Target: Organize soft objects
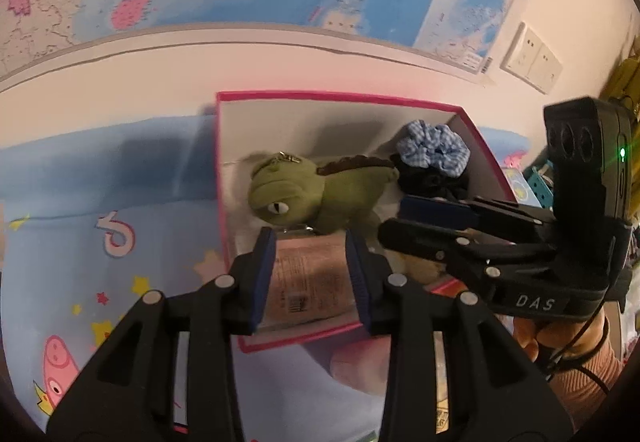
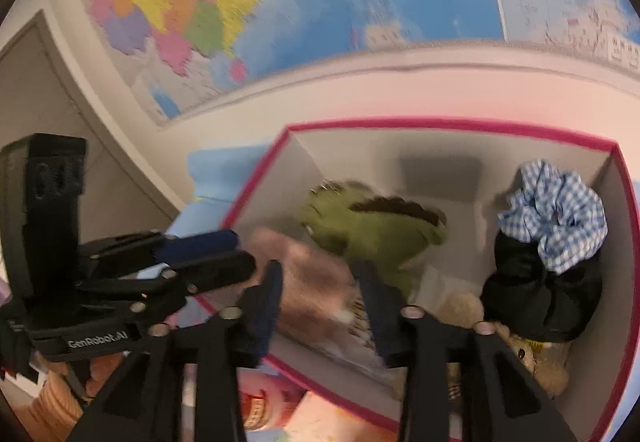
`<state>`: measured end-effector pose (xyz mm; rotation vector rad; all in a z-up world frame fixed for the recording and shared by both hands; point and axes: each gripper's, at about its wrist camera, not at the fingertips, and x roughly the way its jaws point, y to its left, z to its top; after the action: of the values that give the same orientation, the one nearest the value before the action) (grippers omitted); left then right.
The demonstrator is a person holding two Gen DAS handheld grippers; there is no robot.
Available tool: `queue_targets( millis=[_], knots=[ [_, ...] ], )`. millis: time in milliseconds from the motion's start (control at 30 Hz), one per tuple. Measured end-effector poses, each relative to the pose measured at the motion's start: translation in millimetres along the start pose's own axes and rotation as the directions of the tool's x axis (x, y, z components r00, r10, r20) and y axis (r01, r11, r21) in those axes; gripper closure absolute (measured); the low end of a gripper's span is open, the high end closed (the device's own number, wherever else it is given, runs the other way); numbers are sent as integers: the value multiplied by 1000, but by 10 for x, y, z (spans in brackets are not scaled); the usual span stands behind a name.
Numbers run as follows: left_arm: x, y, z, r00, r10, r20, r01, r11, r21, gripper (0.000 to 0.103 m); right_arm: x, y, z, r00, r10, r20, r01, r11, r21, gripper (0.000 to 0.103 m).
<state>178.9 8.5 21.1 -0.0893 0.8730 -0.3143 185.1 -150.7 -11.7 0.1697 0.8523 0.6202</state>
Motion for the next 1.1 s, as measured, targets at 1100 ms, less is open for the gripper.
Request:
queue_targets(
  millis=[1100],
  knots=[
    [-688,-53,-1865,999,-6,-34,4,999,-50,48,-796,598,-1754,942,297,-155,-315,943,-108,50]
  ],
)
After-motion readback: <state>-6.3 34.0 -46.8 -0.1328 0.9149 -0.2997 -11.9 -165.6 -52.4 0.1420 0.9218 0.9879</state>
